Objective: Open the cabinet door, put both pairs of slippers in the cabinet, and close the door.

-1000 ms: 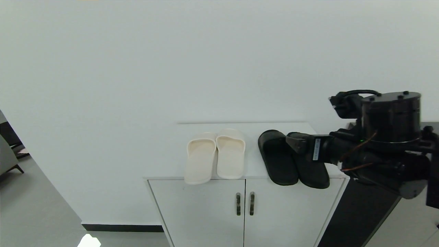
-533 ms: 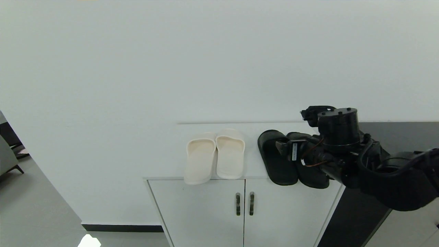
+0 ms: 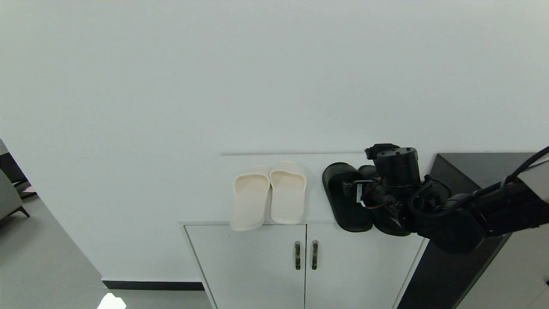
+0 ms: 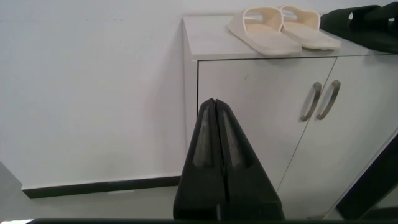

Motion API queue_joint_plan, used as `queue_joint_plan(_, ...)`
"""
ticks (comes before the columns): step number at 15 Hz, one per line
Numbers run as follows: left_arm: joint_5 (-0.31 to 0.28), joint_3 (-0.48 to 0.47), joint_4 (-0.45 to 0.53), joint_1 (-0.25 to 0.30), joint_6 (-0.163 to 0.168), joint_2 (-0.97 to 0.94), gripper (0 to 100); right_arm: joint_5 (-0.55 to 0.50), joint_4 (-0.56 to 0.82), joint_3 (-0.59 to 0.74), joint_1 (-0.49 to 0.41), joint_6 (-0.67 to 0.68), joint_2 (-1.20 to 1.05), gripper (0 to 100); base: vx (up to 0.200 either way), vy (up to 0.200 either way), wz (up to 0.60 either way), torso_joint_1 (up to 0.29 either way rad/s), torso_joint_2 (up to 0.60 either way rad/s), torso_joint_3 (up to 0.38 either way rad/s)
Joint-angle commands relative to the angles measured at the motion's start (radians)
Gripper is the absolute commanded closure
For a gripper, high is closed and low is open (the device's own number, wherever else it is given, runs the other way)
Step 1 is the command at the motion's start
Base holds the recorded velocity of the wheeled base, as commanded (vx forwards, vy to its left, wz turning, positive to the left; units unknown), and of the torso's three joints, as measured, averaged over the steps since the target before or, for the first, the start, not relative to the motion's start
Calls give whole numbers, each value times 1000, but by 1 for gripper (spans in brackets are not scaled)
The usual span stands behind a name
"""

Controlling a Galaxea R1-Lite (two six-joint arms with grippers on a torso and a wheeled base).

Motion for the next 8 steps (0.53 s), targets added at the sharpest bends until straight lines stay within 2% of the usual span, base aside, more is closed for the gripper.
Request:
queue_joint_plan(1,0,0,1,0,0,1,100,0,1,-46,-2,0,45,0,0,0,0,0,0,0)
queue_joint_plan(8,2,0,1,0,-2,1,100,1,1,-132,-51,-1,116,0,0,0,0,0,0,0)
